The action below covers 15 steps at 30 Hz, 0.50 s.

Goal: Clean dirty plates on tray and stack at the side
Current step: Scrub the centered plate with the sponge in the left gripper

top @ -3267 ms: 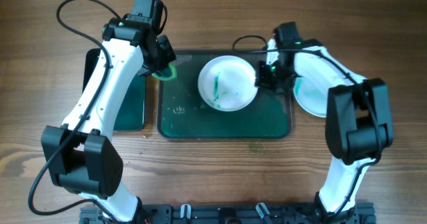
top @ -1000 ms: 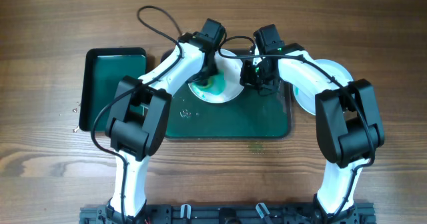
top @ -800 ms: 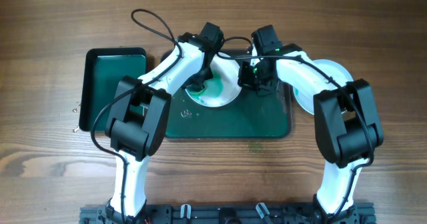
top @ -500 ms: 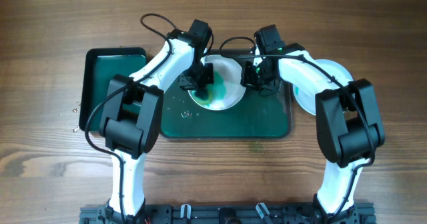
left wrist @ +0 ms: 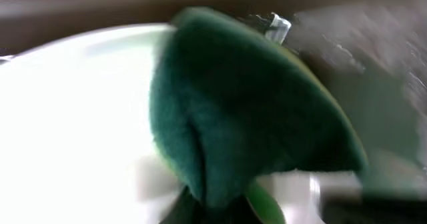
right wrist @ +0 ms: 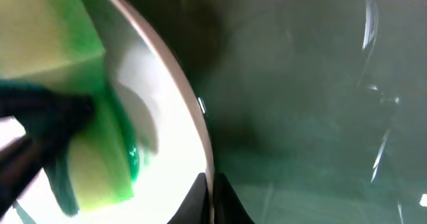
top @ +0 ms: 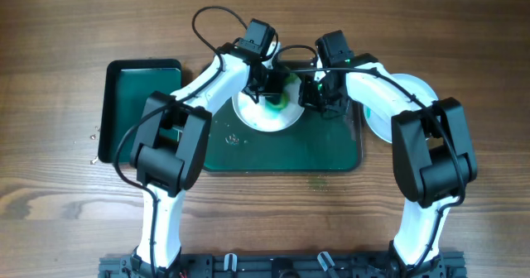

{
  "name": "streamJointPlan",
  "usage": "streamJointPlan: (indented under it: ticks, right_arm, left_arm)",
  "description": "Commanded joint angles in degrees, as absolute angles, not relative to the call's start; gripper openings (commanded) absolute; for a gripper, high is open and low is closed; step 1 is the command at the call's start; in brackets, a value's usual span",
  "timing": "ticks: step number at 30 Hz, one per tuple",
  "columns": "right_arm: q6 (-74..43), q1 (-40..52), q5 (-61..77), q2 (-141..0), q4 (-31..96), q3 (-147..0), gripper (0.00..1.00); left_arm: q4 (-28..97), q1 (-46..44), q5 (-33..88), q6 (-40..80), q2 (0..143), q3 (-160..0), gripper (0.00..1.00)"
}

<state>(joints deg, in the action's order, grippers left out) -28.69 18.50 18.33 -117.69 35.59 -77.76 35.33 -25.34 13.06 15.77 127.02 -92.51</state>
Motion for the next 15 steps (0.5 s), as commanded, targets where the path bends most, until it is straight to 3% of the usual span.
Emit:
streamJointPlan:
  ticks: [1,7,15]
  right_arm:
    - [-28.5,18.8,18.0,-119.0,36.1,-77.1,0.04]
    - [-28.5,18.8,18.0,-119.0,36.0,-77.1,0.04]
    - [-27.7,18.8,18.0,-119.0,36.0,-77.1,0.04]
  left_arm:
    - [35.6,-24.3,-12.1,24.6,128.3,-92.2,0.04]
    - [42.4,-21.8,-17.1,29.5,126.3,-92.3,0.04]
    - [53.9,-19.2,-11.8,29.6,118.4,-92.3,0.04]
